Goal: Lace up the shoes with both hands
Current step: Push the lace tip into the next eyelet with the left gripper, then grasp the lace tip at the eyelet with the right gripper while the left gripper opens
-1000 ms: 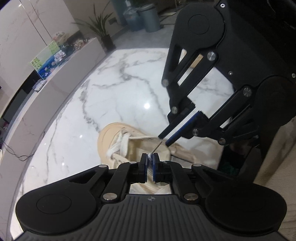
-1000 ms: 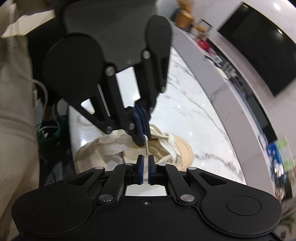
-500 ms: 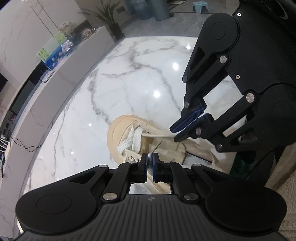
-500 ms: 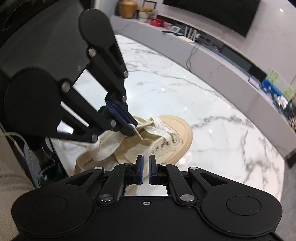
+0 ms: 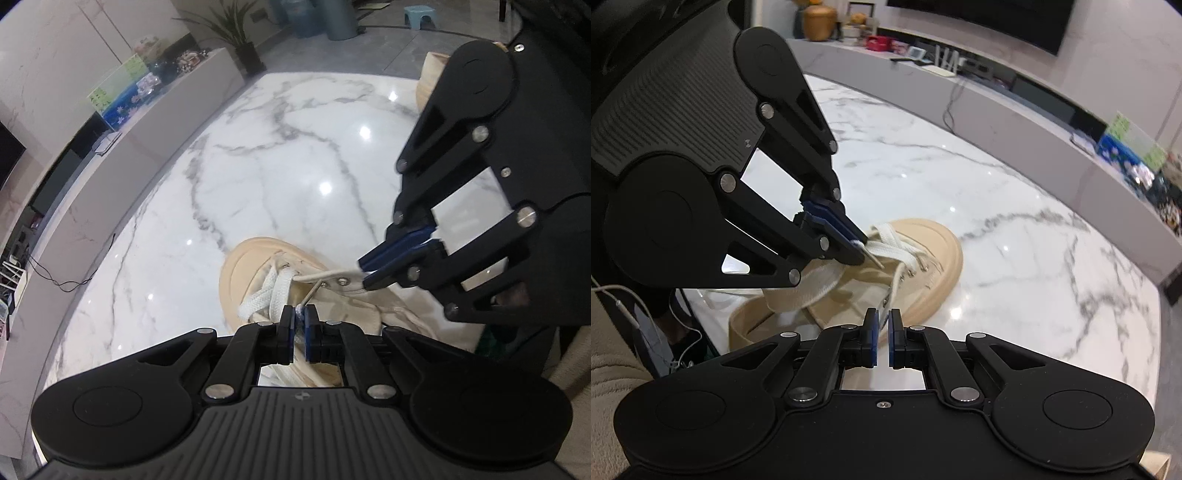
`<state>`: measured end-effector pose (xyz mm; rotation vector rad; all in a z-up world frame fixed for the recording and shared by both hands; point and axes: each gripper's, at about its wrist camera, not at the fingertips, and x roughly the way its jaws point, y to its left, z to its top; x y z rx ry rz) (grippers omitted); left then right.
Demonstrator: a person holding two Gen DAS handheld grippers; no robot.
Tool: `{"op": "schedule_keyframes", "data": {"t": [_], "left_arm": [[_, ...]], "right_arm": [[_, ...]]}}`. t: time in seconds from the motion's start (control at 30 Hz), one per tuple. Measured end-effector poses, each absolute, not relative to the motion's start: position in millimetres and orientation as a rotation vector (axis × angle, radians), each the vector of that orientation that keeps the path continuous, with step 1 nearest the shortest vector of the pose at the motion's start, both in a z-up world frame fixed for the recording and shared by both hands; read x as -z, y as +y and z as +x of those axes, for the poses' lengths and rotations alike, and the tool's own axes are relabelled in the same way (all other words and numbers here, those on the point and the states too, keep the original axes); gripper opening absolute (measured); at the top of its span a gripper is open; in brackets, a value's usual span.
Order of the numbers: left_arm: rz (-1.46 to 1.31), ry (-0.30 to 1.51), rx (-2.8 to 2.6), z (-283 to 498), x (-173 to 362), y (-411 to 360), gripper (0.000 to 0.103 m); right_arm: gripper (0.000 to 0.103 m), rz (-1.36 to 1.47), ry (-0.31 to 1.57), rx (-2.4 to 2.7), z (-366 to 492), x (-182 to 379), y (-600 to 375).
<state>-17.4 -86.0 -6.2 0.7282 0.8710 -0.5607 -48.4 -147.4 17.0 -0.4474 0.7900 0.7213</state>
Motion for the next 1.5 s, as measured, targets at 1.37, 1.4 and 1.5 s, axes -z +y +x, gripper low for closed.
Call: {"op": "schedule_keyframes", "data": {"t": [1.37,1.4,1.5], "left_arm": [[0.732,0.91,0.575,-1,25,-94,0.004],[0.733,0.91,0.576,0,25,-94,0.004],[0.734,0.909,0.582,0,25,-95,0.004]], "right_arm": [[0.003,-0.467,0.728,-0.815,-49,-41,-153],[0.003,-0.48,0.726,-0.802,-47,-41,-153],[0.003,-0.51,0.734,-0.77,-39,-37,-155]]}}
